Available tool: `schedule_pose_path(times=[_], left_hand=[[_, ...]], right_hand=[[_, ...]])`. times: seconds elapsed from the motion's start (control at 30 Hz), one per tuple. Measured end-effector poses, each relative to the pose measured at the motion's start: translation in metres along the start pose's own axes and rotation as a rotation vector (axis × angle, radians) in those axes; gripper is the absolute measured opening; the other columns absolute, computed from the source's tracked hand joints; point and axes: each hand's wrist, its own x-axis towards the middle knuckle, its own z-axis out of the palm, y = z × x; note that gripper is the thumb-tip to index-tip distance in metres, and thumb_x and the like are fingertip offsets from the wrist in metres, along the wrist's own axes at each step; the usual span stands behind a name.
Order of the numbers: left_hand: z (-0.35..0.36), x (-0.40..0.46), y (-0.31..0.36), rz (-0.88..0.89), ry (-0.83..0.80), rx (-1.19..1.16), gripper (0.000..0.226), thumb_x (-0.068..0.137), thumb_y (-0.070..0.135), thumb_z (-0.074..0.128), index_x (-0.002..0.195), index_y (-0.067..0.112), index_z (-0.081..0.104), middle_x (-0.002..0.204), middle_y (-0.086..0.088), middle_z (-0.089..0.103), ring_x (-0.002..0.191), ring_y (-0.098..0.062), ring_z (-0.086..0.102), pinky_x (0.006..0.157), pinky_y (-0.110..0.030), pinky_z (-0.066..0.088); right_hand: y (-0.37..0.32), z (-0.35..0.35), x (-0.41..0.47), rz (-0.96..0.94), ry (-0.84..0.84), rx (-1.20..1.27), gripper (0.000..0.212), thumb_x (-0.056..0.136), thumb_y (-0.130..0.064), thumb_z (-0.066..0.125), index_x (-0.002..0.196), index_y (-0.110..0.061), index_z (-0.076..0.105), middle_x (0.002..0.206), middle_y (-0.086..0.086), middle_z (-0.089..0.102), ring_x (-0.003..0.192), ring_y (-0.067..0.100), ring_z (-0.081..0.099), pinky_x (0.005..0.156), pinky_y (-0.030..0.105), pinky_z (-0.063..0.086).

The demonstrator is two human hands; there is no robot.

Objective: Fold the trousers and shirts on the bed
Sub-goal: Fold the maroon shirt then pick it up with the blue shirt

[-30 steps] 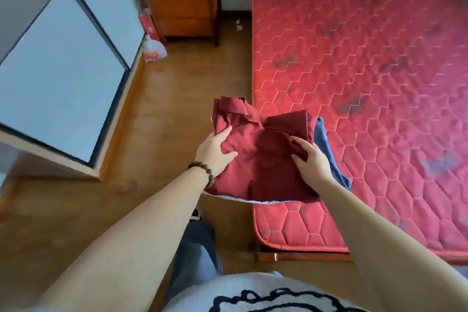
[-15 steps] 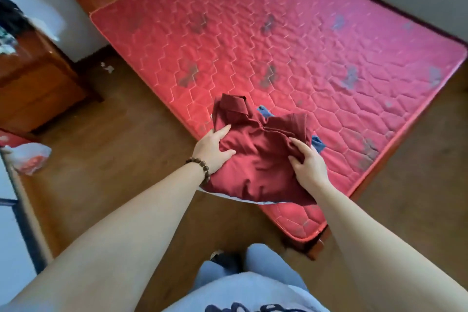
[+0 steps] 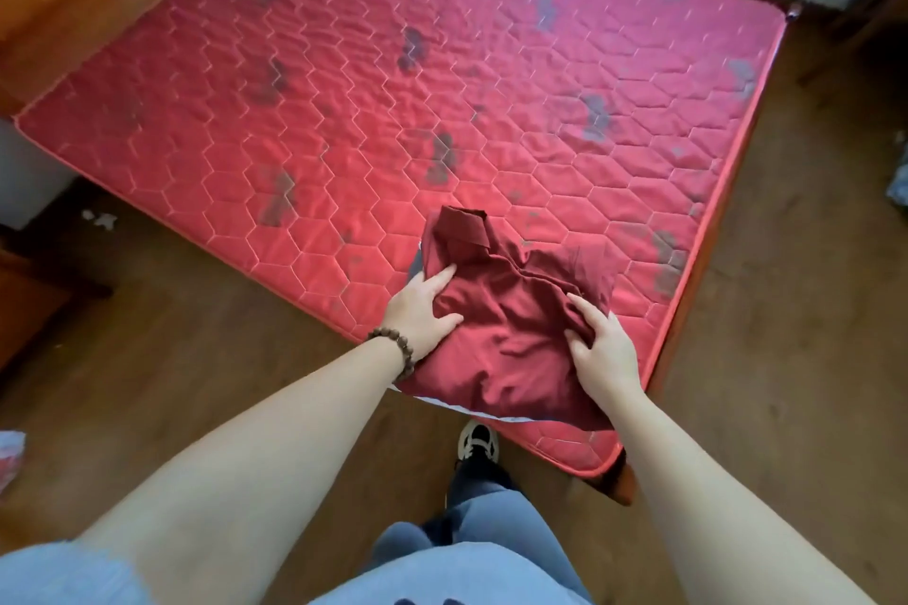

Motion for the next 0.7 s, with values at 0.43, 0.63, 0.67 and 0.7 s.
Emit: schedule_pose_path(times=[0.43, 0.63, 0.67, 0.7], left_hand=[[0.033, 0.096, -0.031, -0.003, -0.091, 0.069, 0.074, 0.079, 0.034, 0.072, 0.143, 0.040, 0.036, 0.143, -0.014, 0.045, 0.131, -0.029, 0.043, 0.100, -0.023, 0.031], [0.068, 0.158, -0.071, 0.048, -0.095, 0.066, 0.073, 0.079, 0.032, 0.073, 0.143, 0.041, 0.038, 0.132, -0.008, 0.051, 0.119, -0.030, 0.052, 0.092, -0.021, 0.036], [0.075, 0.169, -0.078, 0.048, -0.089, 0.052, 0.073, 0.079, 0.031, 0.073, 0.142, 0.041, 0.038, 0.130, -0.007, 0.052, 0.118, -0.029, 0.052, 0.090, -0.019, 0.035], [0.082, 0.179, -0.086, 0.048, -0.086, 0.044, 0.073, 0.079, 0.031, 0.073, 0.142, 0.041, 0.038, 0.129, -0.006, 0.052, 0.118, -0.027, 0.052, 0.089, -0.018, 0.034]], right_hand=[[0.019, 0.047, 0.068, 0.083, 0.004, 0.015, 0.054, 0.091, -0.013, 0.056, 0.136, -0.040, 0.048, 0.137, 0.005, 0.050, 0.121, 0.027, 0.051, 0.092, 0.027, 0.038], [0.050, 0.089, 0.113, 0.095, 0.017, 0.021, 0.054, 0.091, -0.013, 0.056, 0.138, -0.038, 0.047, 0.134, 0.005, 0.051, 0.121, 0.026, 0.050, 0.091, 0.022, 0.035], [0.056, 0.097, 0.122, 0.096, 0.029, 0.023, 0.054, 0.091, -0.013, 0.057, 0.138, -0.038, 0.047, 0.133, 0.005, 0.051, 0.121, 0.025, 0.050, 0.092, 0.022, 0.035], [0.062, 0.105, 0.130, 0.100, 0.036, 0.029, 0.054, 0.091, -0.012, 0.057, 0.138, -0.038, 0.047, 0.134, 0.006, 0.050, 0.123, 0.024, 0.049, 0.095, 0.023, 0.035]])
